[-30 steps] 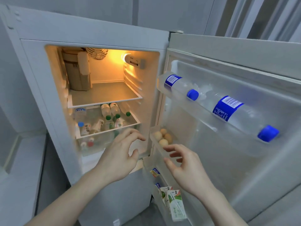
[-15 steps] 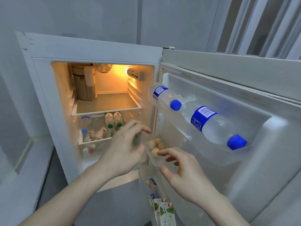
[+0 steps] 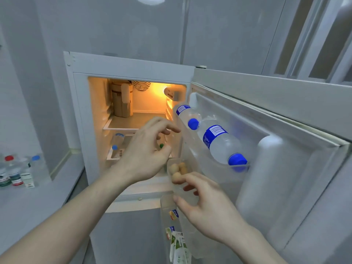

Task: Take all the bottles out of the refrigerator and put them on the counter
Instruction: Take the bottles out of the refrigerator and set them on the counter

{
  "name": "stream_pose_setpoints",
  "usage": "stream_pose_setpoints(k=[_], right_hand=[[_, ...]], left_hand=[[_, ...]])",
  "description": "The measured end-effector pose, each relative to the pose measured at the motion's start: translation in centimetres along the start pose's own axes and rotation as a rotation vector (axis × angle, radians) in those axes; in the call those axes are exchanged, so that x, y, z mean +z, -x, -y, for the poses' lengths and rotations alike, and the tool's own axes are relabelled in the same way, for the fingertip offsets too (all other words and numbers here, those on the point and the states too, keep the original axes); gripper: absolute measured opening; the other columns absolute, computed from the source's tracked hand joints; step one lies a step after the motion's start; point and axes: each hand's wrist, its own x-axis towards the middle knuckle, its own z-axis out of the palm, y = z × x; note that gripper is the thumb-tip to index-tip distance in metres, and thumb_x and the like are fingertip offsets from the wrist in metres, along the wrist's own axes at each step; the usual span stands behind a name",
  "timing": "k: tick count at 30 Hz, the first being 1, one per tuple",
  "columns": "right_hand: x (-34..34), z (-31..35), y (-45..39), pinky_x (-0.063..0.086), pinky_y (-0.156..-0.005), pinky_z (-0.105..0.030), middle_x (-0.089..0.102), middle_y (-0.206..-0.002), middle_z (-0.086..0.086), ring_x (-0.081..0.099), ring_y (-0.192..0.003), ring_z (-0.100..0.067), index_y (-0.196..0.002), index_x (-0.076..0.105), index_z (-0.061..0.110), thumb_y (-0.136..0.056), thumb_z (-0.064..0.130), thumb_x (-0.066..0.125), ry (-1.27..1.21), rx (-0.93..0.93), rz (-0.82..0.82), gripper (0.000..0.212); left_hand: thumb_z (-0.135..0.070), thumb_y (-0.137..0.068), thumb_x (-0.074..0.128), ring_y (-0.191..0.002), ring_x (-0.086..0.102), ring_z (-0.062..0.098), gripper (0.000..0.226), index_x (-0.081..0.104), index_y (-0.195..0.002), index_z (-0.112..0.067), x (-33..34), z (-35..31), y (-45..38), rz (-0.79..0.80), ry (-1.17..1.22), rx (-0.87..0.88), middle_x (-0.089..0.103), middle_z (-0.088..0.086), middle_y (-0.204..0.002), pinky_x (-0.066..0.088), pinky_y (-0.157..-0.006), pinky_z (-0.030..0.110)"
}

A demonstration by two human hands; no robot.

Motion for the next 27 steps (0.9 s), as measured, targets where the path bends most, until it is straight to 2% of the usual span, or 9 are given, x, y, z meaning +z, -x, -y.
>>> stream_pose_setpoints(k=[3, 6, 10, 12, 14, 16, 20, 23, 27], right_hand=[[-2.7, 2.4, 1.5, 0.051, -0.088, -0.025, 0.060, -0.114, 0.028, 0.059, -0.101, 0.005, -0.118, 0.062, 0.041, -0.087, 0.047, 0.068, -0.002, -0.116, 0.148, 0.032], [-7.1, 5.8, 2.3, 0.053, -0.075, -0.020, 0.067, -0.106, 0.024, 0.066, -0.093, 0.000, -0.114, 0.067, 0.040, -0.089, 0.040, 0.070, -0.106, -0.183, 0.254, 0.024], [-11.9, 7.4, 0.2, 0.052, -0.066, -0.024, 0.070, -0.090, 0.017, 0.067, -0.078, -0.006, -0.102, 0.070, 0.036, -0.089, 0.029, 0.068, -0.033, -0.226, -0.014, 0.015], [-13.2, 7.1, -1.5, 0.054, -0.067, -0.032, 0.069, -0.086, 0.017, 0.066, -0.075, -0.007, -0.101, 0.070, 0.034, -0.086, 0.026, 0.066, 0.101, -0.211, -0.184, 0.018], [-14.2, 6.4, -3.2, 0.054, -0.065, -0.032, 0.069, -0.092, 0.018, 0.066, -0.083, -0.010, -0.106, 0.069, 0.035, -0.084, 0.025, 0.063, 0.236, -0.166, -0.273, 0.024], [-14.9, 5.5, -4.4, 0.056, -0.071, -0.035, 0.069, -0.107, 0.014, 0.065, -0.097, -0.015, -0.114, 0.067, 0.034, -0.083, 0.023, 0.061, 0.363, -0.081, -0.232, 0.033], [-15.2, 3.8, -5.6, 0.058, -0.084, -0.041, 0.067, -0.121, 0.003, 0.062, -0.109, -0.025, -0.130, 0.059, 0.035, -0.080, 0.027, 0.062, 0.563, 0.073, -0.072, 0.051], [-15.4, 3.5, -5.7, 0.058, -0.079, -0.037, 0.065, -0.115, 0.001, 0.064, -0.101, -0.028, -0.127, 0.060, 0.033, -0.076, 0.038, 0.069, 0.654, 0.121, 0.013, 0.052], [-15.9, 3.7, -5.6, 0.048, -0.063, -0.030, 0.064, -0.099, 0.000, 0.062, -0.084, -0.027, -0.121, 0.060, 0.027, -0.071, 0.046, 0.075, 0.796, 0.157, 0.122, 0.056]], left_hand=[[-0.014, -0.084, 0.055, -0.106, 0.058, 0.007, 0.035, 0.066, -0.113, -0.028, 0.4, -1.2, -2.7, 0.048, -0.015, -0.024, 0.059, -0.011, -0.116, 0.051, -0.089, 0.034], [-0.017, -0.090, 0.057, -0.107, 0.057, 0.004, 0.031, 0.065, -0.117, -0.029, 0.8, -1.6, -6.0, 0.116, -0.110, -0.050, 0.058, -0.010, -0.118, 0.051, -0.091, 0.033], [-0.022, -0.087, 0.060, -0.110, 0.057, 0.012, 0.032, 0.066, -0.119, -0.028, 0.8, -1.1, -10.2, 0.280, -0.237, -0.058, 0.059, -0.007, -0.119, 0.048, -0.089, 0.029], [-0.036, -0.082, 0.059, -0.108, 0.057, 0.016, 0.024, 0.064, -0.105, -0.036, 0.9, -1.5, -11.6, 0.375, -0.281, -0.030, 0.061, -0.004, -0.116, 0.047, -0.085, 0.029], [-0.031, -0.082, 0.061, -0.106, 0.057, 0.020, 0.016, 0.053, -0.090, -0.042, 1.2, -1.9, -13.0, 0.476, -0.344, -0.035, 0.061, -0.002, -0.112, 0.050, -0.086, 0.036], [-0.018, -0.084, 0.063, -0.107, 0.057, 0.024, 0.027, 0.053, -0.096, -0.039, 1.9, -2.1, -14.1, 0.577, -0.419, -0.064, 0.060, -0.001, -0.114, 0.050, -0.088, 0.039], [-0.018, -0.086, 0.068, -0.111, 0.054, 0.020, 0.044, 0.062, -0.128, -0.029, 3.5, -2.7, -15.9, 0.693, -0.539, -0.108, 0.058, 0.000, -0.131, 0.043, -0.082, 0.029], [-0.014, -0.085, 0.072, -0.125, 0.053, 0.023, 0.060, 0.055, -0.141, -0.027, 4.7, -3.4, -16.7, 0.761, -0.638, -0.128, 0.054, -0.001, -0.143, 0.044, -0.086, 0.030], [-0.011, -0.084, 0.076, -0.116, 0.057, 0.026, 0.067, 0.050, -0.144, -0.027, 6.4, -4.0, -16.8, 0.781, -0.784, -0.076, 0.058, 0.002, -0.138, 0.047, -0.079, 0.032]])
